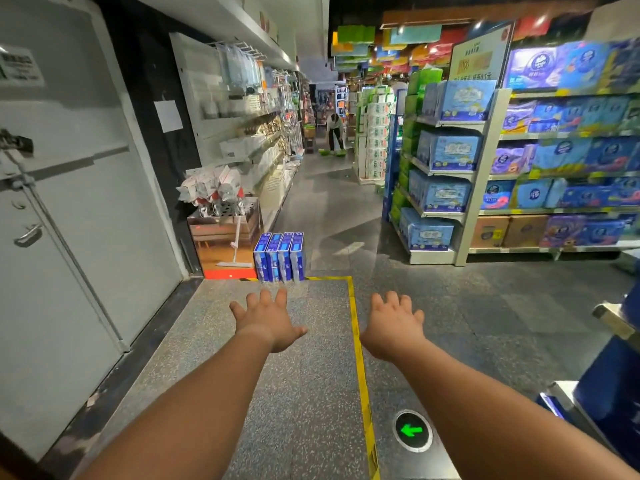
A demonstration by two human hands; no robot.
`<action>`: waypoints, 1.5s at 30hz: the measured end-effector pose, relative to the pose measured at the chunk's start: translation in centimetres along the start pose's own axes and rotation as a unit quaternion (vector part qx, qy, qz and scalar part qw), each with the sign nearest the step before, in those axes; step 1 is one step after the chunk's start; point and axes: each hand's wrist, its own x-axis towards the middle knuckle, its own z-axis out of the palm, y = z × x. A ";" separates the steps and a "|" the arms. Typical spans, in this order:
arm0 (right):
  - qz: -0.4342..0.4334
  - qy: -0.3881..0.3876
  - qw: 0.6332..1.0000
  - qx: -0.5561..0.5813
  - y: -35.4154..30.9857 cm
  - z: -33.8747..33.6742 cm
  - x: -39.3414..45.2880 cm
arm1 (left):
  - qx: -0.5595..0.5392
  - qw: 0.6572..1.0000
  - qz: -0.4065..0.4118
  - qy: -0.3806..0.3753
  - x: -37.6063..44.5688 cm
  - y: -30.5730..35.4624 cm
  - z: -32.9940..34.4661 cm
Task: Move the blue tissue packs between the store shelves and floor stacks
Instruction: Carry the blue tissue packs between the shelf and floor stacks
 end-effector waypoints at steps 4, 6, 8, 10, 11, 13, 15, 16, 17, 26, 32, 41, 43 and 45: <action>0.003 -0.008 1.000 -0.001 1.3 1.1 5.6 | -0.003 1.000 0.001 -0.014 5.5 1.3 1.1; 0.003 -0.010 1.000 -0.005 1.5 1.8 9.0 | 0.000 1.000 0.001 -0.019 9.0 1.8 1.7; 0.003 -0.011 1.000 -0.012 1.8 2.4 12.7 | -0.001 1.000 -0.001 -0.020 13.4 2.3 2.0; 0.010 -0.012 1.000 -0.016 2.0 2.7 16.9 | -0.013 1.000 -0.001 -0.020 18.0 2.7 2.2; 0.015 -0.013 1.000 -0.014 2.0 2.7 19.2 | -0.020 1.000 0.000 -0.020 20.4 2.7 2.2; 0.026 -0.014 1.000 -0.007 1.8 2.3 23.8 | -0.028 0.999 0.000 -0.028 25.2 2.7 1.9; 0.030 -0.011 0.999 0.000 1.1 1.8 28.4 | -0.033 0.999 -0.001 -0.032 30.1 2.5 1.2; 0.029 -0.008 1.000 0.005 0.7 1.8 30.7 | -0.035 0.999 -0.003 -0.029 32.4 2.4 1.0; 0.027 -0.006 1.000 0.010 0.3 1.9 32.8 | -0.036 0.999 -0.006 -0.027 34.7 2.4 0.8; 0.016 -0.041 0.999 0.021 0.2 4.3 50.2 | -0.019 0.998 -0.011 -0.062 51.4 4.1 1.4; -0.006 -0.051 0.999 0.016 3.0 6.1 64.8 | -0.014 0.995 -0.034 -0.088 64.5 7.7 2.5; -0.025 -0.076 0.997 -0.002 8.1 3.4 88.1 | -0.050 0.990 -0.088 -0.102 84.0 13.0 0.9; -0.047 -0.085 0.995 -0.007 7.8 4.1 92.0 | -0.055 0.988 -0.099 -0.103 87.8 13.7 1.2; -0.061 -0.086 0.994 -0.007 7.5 4.9 96.4 | -0.070 0.986 -0.112 -0.098 92.4 14.6 1.9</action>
